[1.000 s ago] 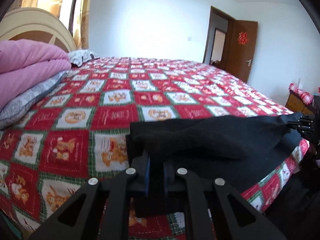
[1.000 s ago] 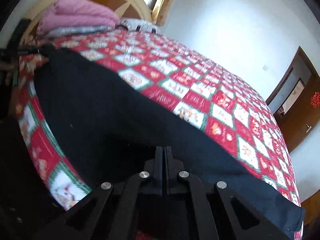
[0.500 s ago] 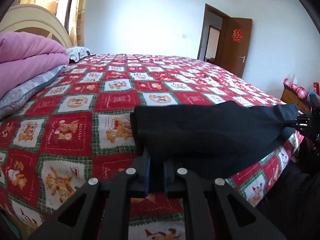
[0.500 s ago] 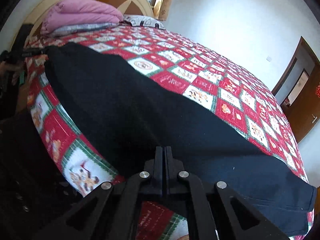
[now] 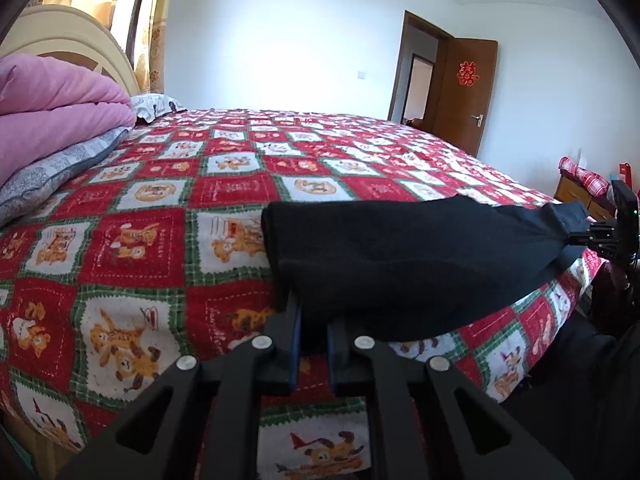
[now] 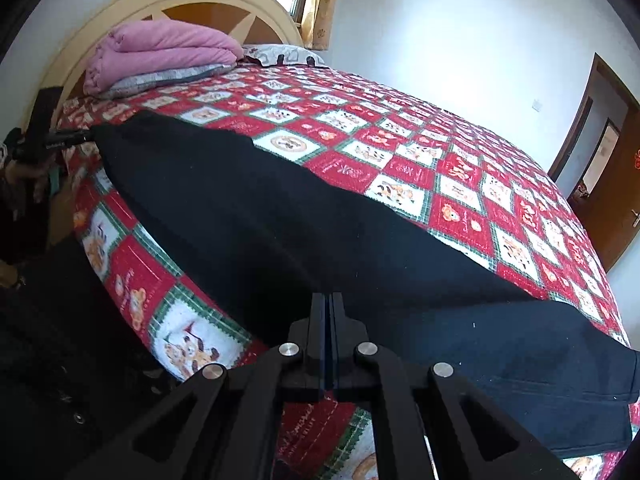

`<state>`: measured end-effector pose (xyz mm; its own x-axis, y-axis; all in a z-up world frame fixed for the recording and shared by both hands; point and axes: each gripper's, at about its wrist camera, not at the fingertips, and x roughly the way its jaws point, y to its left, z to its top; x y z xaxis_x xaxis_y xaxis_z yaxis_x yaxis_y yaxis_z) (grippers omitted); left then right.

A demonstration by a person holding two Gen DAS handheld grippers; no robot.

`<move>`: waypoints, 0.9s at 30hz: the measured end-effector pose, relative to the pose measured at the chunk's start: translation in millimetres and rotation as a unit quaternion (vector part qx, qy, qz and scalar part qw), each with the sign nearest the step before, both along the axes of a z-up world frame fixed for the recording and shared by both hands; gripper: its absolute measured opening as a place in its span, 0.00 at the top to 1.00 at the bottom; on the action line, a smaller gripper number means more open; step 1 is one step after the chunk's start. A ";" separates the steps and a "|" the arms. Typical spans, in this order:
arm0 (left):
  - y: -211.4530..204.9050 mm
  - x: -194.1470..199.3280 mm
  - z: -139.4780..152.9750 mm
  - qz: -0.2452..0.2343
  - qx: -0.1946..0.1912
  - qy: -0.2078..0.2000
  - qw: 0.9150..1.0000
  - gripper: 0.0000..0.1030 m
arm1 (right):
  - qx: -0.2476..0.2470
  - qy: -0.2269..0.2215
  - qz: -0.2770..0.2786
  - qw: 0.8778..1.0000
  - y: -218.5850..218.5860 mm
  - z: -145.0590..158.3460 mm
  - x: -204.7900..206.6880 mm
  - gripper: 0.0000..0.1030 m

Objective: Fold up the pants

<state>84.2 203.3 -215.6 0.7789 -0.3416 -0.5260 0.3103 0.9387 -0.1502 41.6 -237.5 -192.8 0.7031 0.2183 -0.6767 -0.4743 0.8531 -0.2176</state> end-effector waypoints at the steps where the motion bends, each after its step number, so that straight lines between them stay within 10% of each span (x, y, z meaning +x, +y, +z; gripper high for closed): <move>1: -1.1 1.5 -2.9 0.001 0.001 0.003 1.000 0.89 | -0.002 0.007 0.000 1.000 0.3 -3.2 1.7 0.99; 11: -4.6 7.5 -14.3 0.020 0.024 0.008 0.999 0.89 | -0.012 0.041 0.009 0.999 4.6 -18.8 3.3 0.99; 20: 3.3 2.8 -9.0 0.055 0.080 -0.004 0.995 0.44 | -0.029 0.074 0.003 0.997 4.1 -42.3 11.3 0.98; 27: 21.3 6.4 -13.9 0.105 0.143 0.011 0.984 0.35 | -0.050 0.074 0.007 0.996 8.1 -44.2 8.5 0.97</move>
<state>90.7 224.6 -229.5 0.8036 -0.0089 -0.5951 0.1041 0.9866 0.1258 50.2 -229.4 -237.1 0.5923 0.1539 -0.7909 -0.5183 0.8243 -0.2278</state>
